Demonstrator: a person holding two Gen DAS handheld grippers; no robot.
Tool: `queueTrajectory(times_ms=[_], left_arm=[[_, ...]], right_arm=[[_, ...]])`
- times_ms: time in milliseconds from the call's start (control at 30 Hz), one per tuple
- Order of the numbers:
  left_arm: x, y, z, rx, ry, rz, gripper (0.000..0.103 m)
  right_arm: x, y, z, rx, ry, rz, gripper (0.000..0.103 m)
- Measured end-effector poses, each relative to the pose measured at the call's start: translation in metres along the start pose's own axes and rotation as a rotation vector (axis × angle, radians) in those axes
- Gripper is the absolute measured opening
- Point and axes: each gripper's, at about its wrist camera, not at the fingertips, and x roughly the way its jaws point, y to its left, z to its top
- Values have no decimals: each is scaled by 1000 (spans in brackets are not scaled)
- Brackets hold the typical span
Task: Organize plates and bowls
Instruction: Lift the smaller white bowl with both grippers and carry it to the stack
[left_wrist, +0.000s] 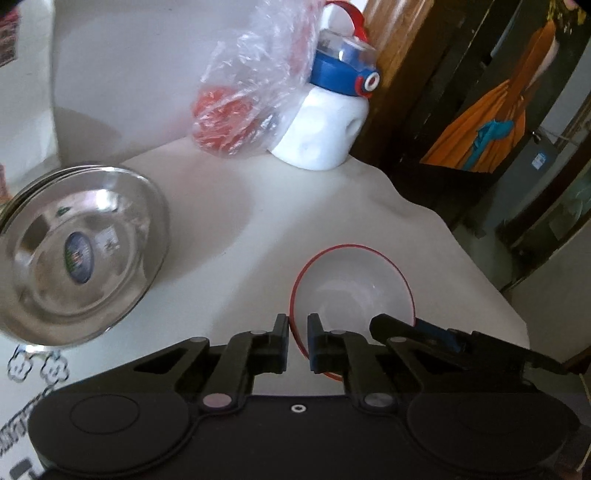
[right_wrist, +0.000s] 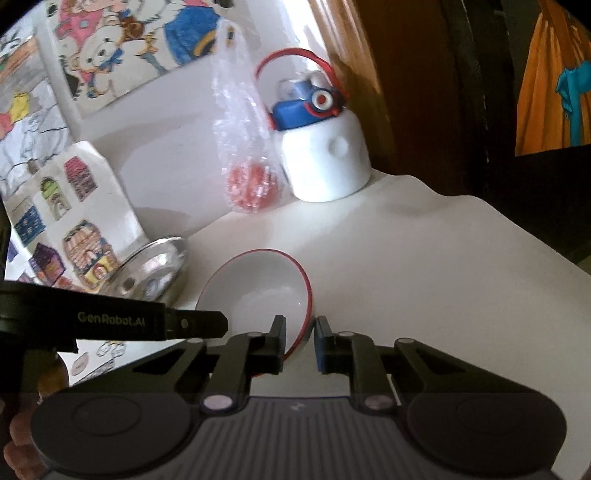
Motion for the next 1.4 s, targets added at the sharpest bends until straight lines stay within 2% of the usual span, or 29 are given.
queueTrajectory(times_ms=[367,533,800,1133,1400], left_arm=[[-101,9,-24,3,-102,-6,10],[-154,20,-47,-4,-155,2,10],[-219,46,-89,-45,-186,-1,10],[-274,78,-144,-61,-211,16,10],[-288,99,-182,-83,-195,42,10]], right_arm=[[-71,73,-6,-87,-55,45,18],[-100,111,-20,-128,-63,67,18],[-136,160,-50,-186,-51,100,18],[-155,208,-97,-244,24,142,19],[-153,222,-126,-261,87,169,19]])
